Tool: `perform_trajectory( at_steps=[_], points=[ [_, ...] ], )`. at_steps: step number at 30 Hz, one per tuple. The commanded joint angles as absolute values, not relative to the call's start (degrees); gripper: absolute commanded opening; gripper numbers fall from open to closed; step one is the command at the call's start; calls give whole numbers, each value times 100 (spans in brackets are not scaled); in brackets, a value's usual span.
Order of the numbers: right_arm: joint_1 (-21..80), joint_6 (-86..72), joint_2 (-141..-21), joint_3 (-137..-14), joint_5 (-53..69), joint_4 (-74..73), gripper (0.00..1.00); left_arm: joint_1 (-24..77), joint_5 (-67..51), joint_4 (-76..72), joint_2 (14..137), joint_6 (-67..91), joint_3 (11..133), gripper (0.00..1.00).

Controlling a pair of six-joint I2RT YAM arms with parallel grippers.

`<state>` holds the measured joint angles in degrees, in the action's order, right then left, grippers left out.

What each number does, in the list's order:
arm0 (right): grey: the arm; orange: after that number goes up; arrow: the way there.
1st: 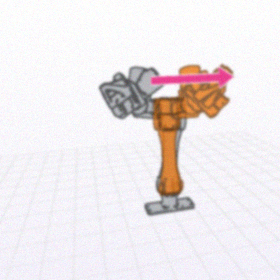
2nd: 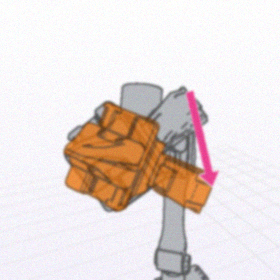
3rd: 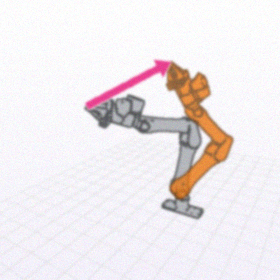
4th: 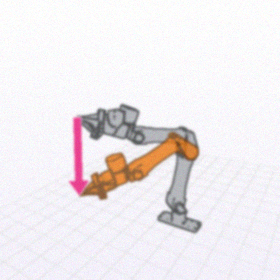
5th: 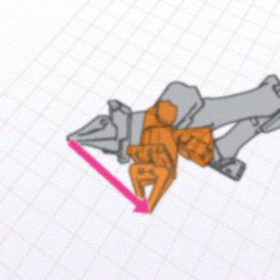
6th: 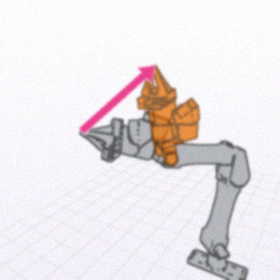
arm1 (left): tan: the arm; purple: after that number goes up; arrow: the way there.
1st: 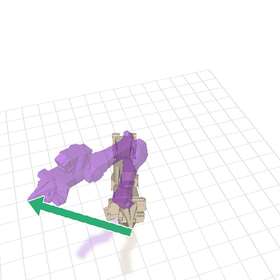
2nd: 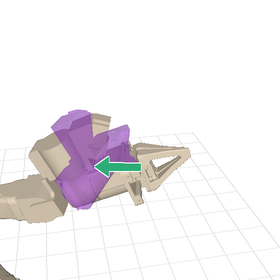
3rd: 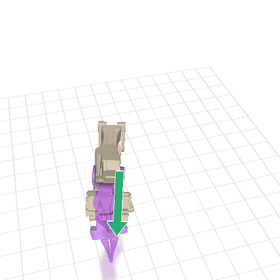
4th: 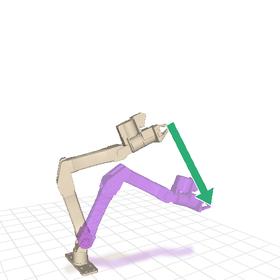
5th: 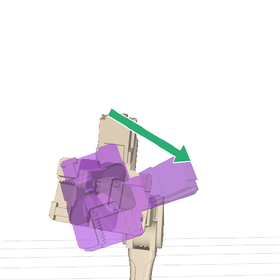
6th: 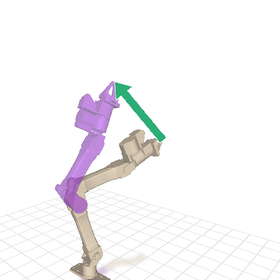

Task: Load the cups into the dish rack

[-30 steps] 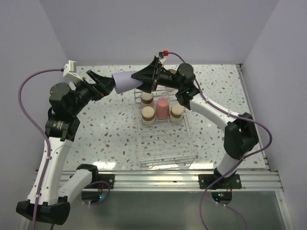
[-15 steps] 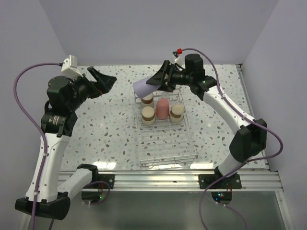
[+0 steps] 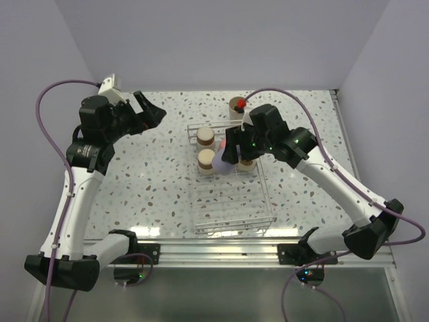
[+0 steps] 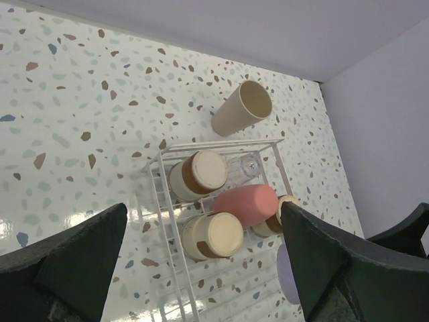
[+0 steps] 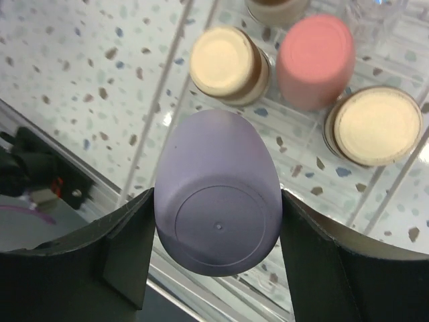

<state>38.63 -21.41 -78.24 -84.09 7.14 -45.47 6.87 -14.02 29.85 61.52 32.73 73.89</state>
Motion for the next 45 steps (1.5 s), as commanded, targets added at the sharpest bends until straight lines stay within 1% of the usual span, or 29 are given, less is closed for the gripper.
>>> perform_trajectory(
  at_steps=[1, 8, 21, 45],
  points=[
    [4017, -1696, -7831, -8095, -351, -4948, 0, 703, -1301, 3129, 6310, 2857, 7717, 100],
    [4025, -1644, -8103, -7884, -685, -4536, 0, 703, -1503, 3208, 6556, 2698, 7840, 100],
    [4227, -1696, -8464, -7436, -616, -4000, 0, 703, -1521, 3225, 6741, 2611, 7972, 99],
    [4517, -1441, -9009, -7409, -747, -3920, 0, 703, -1362, 3050, 6618, 2751, 7594, 99]
  ],
)
